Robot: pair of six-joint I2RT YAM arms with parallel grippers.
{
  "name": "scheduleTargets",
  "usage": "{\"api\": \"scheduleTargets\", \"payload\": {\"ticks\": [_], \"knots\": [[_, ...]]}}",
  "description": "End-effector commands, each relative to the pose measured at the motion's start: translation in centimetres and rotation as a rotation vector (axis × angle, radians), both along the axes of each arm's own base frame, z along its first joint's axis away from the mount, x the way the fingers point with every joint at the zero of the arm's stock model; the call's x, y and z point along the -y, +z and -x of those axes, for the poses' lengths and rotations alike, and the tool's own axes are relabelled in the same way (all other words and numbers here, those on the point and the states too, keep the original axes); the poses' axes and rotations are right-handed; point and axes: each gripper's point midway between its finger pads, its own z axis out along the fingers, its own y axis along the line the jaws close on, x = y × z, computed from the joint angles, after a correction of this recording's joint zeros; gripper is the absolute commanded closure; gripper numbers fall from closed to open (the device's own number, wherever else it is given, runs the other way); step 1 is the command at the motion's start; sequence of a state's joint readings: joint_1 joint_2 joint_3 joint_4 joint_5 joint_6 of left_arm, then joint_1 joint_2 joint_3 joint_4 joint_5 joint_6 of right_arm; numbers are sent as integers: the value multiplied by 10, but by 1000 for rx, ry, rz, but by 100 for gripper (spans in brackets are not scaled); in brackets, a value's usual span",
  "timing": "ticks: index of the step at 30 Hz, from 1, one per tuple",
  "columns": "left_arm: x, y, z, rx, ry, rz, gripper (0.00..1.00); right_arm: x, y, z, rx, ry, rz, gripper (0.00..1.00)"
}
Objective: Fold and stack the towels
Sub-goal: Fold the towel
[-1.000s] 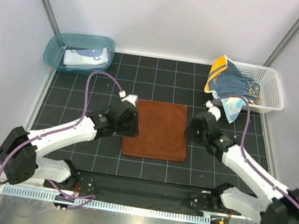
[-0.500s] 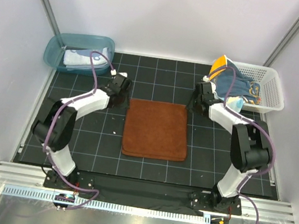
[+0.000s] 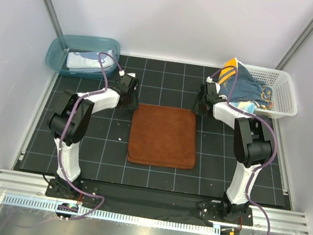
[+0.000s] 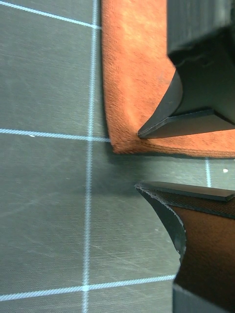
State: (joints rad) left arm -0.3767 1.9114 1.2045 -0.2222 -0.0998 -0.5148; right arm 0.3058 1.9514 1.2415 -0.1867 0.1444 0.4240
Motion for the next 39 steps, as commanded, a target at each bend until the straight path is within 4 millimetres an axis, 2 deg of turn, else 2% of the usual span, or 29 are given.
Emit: {"api": "scheduleTargets", "payload": {"ticks": [1,4,9,17,20,22,25,31,34,39], "knots": [[1,8,-19,43,2,7,57,5,7,-17,46,-14,15,58],[-3,4,-23,38,10,-1,57,11,1,-17,42,-32,24,59],[2,0,-26,17,-2,7,57,14,5,-20,51,-40,13,59],[1,-3,-28,3,-13,-9,58,12,45,-31,132,-45,-25,58],[3,1,-29,8,-17,0,58,13,51,-27,143,-44,-27,57],[4,4,-31,16,-15,4,57,13,63,-26,168,-39,-36,57],[6,11,-35,34,-21,8,57,6,72,-22,181,5,-59,57],[8,32,-35,68,-30,32,57,-4,66,-8,141,88,-79,56],[12,44,-34,86,-40,58,56,-4,58,-4,112,111,-67,56],[15,51,-28,91,-49,88,56,0,42,5,63,127,-31,56]]}}
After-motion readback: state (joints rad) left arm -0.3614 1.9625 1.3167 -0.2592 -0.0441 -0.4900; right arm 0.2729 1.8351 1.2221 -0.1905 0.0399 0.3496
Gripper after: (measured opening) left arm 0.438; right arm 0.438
